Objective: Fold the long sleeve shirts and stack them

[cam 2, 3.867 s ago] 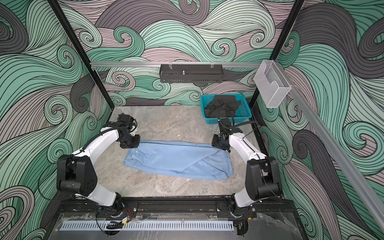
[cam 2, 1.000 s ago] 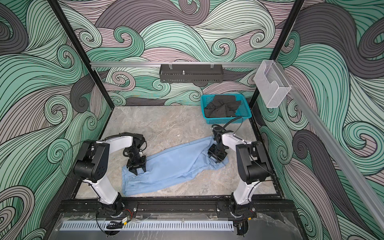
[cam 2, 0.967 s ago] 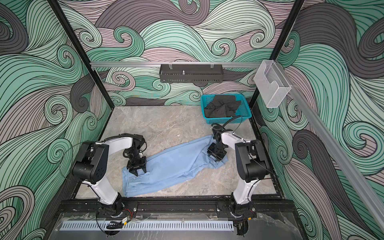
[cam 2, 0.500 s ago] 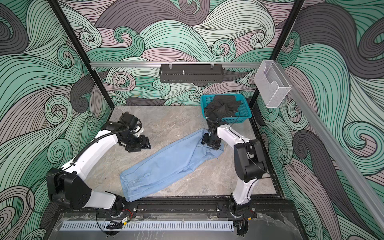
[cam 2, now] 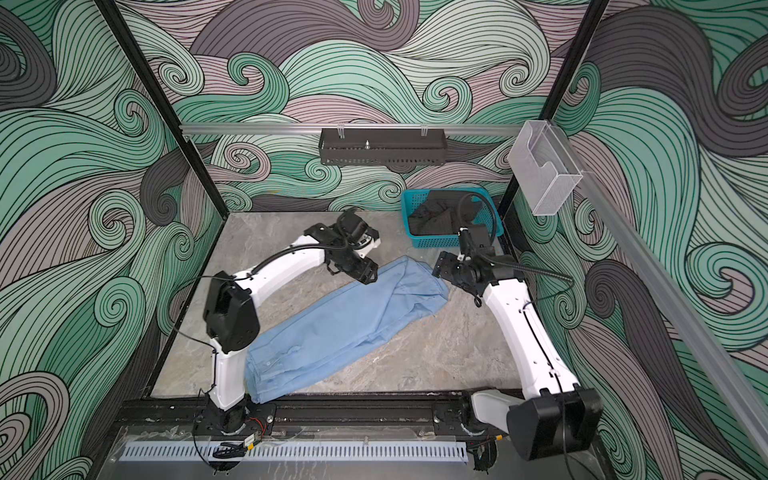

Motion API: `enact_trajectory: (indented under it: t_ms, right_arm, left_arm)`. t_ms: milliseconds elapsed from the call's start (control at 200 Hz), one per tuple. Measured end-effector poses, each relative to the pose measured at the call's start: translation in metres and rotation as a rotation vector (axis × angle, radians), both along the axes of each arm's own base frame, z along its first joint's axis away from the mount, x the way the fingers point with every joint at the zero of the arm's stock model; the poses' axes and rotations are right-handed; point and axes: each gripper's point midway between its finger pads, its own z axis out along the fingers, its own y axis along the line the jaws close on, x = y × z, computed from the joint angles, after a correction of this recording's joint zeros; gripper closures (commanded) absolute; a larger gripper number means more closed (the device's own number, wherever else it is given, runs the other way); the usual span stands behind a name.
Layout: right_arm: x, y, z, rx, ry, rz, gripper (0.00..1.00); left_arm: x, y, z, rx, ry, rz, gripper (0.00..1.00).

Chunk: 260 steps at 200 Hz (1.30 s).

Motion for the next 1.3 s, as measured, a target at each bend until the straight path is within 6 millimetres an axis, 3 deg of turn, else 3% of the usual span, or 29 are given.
enact_trajectory:
  t_ms: [85, 170, 360, 576, 681, 791, 946, 1101, 1301]
  right_arm:
    - [-0.006, -0.002, -0.001, 0.009, 0.004, -0.004, 0.19]
    - [-0.011, -0.005, -0.004, 0.017, 0.017, -0.012, 0.18]
    - [-0.015, -0.01, -0.005, 0.03, 0.028, -0.026, 0.18]
    - [-0.015, -0.008, -0.005, 0.043, 0.031, -0.019, 0.18]
    - [-0.015, -0.006, -0.006, 0.05, 0.033, -0.014, 0.18]
    - [-0.015, -0.005, -0.006, 0.053, 0.034, -0.012, 0.17]
    - [-0.015, -0.006, -0.006, 0.053, 0.034, -0.013, 0.17]
    - [-0.015, -0.005, -0.005, 0.053, 0.032, -0.012, 0.17]
    - [-0.015, -0.005, -0.004, 0.054, 0.031, -0.012, 0.17]
  left_arm:
    - [-0.002, -0.018, -0.026, 0.07, -0.017, -0.059, 0.18]
    - [-0.017, -0.032, -0.049, 0.137, -0.028, -0.142, 0.16]
    - [-0.034, -0.056, -0.08, 0.236, -0.079, -0.266, 0.15]
    - [-0.003, -0.056, -0.105, 0.324, -0.113, -0.197, 0.15]
    - [0.018, -0.052, -0.102, 0.319, -0.107, -0.109, 0.18]
    - [0.041, -0.029, -0.103, 0.318, -0.075, 0.016, 0.2]
    - [0.073, 0.027, -0.106, 0.339, -0.009, 0.197, 0.21]
    - [0.095, 0.073, -0.107, 0.357, 0.034, 0.322, 0.22]
    - [0.115, 0.117, -0.105, 0.354, 0.065, 0.471, 0.25]
